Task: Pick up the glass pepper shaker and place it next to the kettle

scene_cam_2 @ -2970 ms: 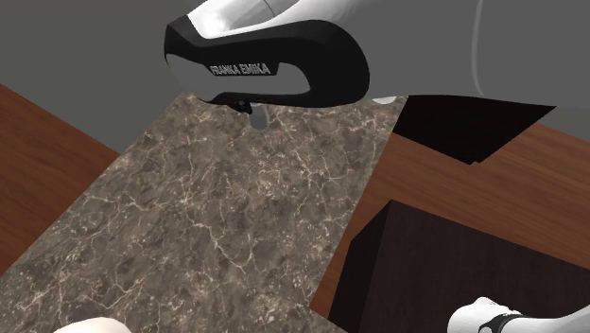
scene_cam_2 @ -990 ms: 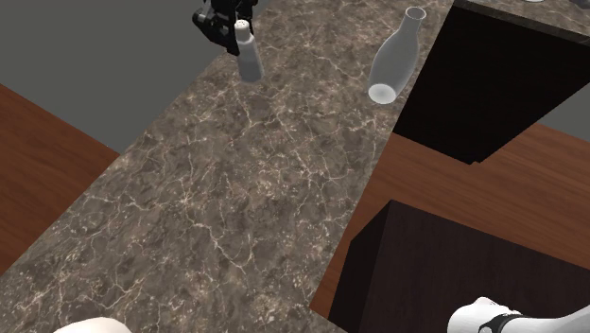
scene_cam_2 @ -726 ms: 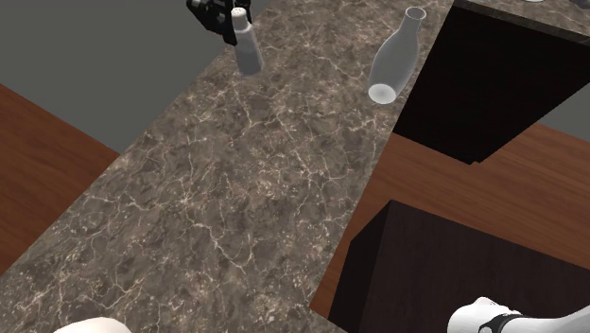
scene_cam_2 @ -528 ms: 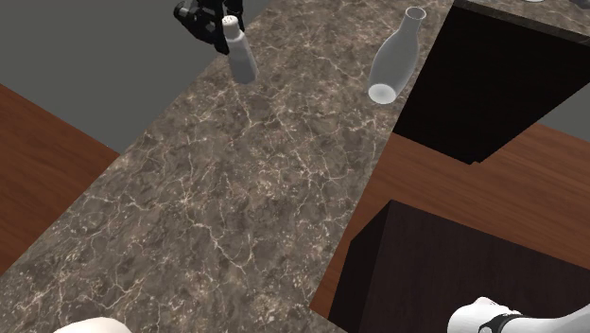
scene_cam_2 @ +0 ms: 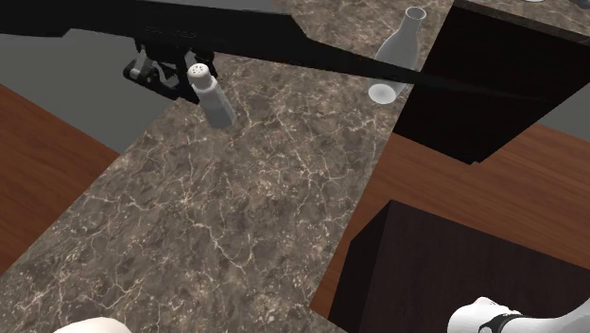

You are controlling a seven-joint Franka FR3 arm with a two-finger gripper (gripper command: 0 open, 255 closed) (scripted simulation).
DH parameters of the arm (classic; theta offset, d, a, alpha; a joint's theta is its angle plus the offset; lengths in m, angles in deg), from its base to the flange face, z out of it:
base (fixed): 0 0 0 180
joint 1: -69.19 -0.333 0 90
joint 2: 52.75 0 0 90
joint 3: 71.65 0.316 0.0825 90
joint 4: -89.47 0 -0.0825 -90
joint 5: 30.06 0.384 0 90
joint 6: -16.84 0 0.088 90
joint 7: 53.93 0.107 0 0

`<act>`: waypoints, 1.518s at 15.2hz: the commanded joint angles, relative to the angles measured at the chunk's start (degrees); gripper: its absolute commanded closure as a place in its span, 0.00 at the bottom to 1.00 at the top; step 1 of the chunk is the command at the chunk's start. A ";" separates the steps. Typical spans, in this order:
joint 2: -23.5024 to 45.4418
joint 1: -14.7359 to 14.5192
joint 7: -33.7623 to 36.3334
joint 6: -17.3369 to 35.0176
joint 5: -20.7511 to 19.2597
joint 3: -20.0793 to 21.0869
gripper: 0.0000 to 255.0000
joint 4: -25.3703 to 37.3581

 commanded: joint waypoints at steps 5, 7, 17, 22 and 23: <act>-3.19 -4.76 7.82 0.29 -1.47 2.88 1.00 -4.23; -3.74 -6.30 10.45 0.09 -1.82 3.95 1.00 -4.87; -3.08 -13.84 23.28 -2.09 -2.85 9.30 1.00 -3.55; -0.58 -17.61 29.42 -3.93 -3.27 11.83 1.00 0.02; 0.10 -18.37 30.62 -4.37 -3.37 12.32 1.00 0.99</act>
